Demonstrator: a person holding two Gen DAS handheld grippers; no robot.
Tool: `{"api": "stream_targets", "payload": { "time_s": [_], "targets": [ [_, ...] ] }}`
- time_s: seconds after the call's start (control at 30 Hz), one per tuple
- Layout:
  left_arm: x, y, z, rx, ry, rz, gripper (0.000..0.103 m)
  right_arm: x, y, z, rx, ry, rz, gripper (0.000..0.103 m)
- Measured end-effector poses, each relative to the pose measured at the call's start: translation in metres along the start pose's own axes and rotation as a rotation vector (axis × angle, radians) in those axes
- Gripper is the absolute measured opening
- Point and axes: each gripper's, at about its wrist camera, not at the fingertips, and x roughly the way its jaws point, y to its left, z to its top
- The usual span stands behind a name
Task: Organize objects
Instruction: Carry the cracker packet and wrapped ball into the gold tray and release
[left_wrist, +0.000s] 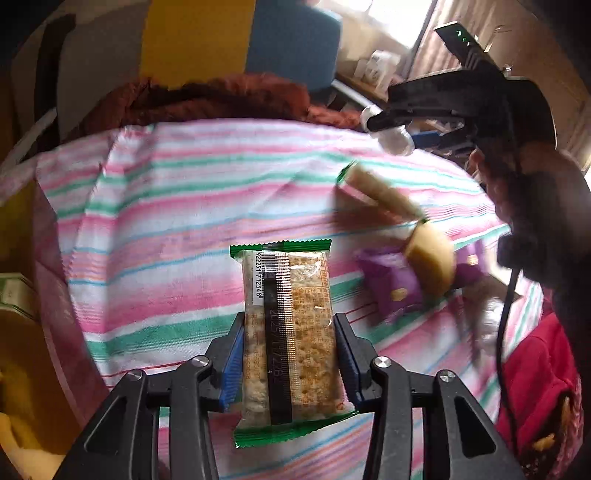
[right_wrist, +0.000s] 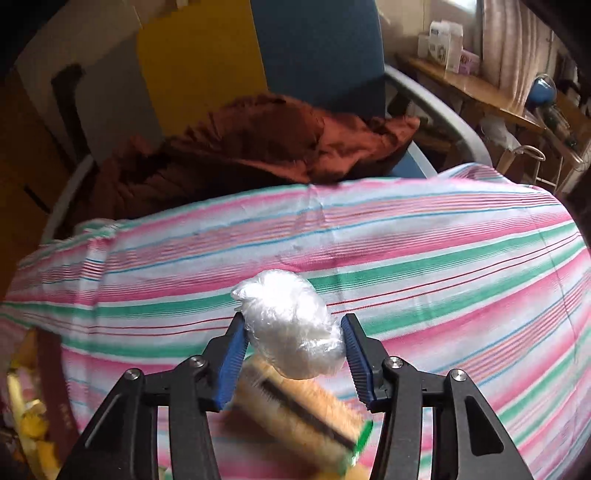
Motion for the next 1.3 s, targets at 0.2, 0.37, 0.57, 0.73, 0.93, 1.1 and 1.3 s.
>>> {"api": "stream_targets", "payload": {
  "time_s": [0.2, 0.37, 0.57, 0.73, 0.93, 1.1, 1.3],
  "targets": [
    [-0.057, 0.005, -0.008, -0.022, -0.081, -0.017, 0.045, -0.044, 0.023, -0.027, -0.019, -0.046, 0.108, 0.051],
    [-0.096, 0.032, -0.019, -0.089, -0.131, 0.019, 0.045, -0.061, 0.063, -0.059, -0.065, -0.046, 0.203, 0.051],
    [-0.152, 0.08, -0.045, -0.193, -0.211, 0.106, 0.045, -0.07, 0.121, -0.089, -0.148, -0.027, 0.306, 0.051],
    [-0.192, 0.127, -0.081, -0.314, -0.249, 0.205, 0.045, -0.073, 0.184, -0.11, -0.237, 0.0, 0.383, 0.052],
    [-0.217, 0.175, -0.124, -0.456, -0.256, 0.278, 0.045, -0.072, 0.243, -0.129, -0.326, 0.031, 0.434, 0.052],
    [-0.221, 0.201, -0.15, -0.549, -0.236, 0.301, 0.045, -0.071, 0.281, -0.135, -0.379, 0.044, 0.444, 0.052],
    [-0.216, 0.214, -0.163, -0.576, -0.227, 0.293, 0.044, -0.072, 0.322, -0.13, -0.431, 0.042, 0.446, 0.052]
  ]
}}
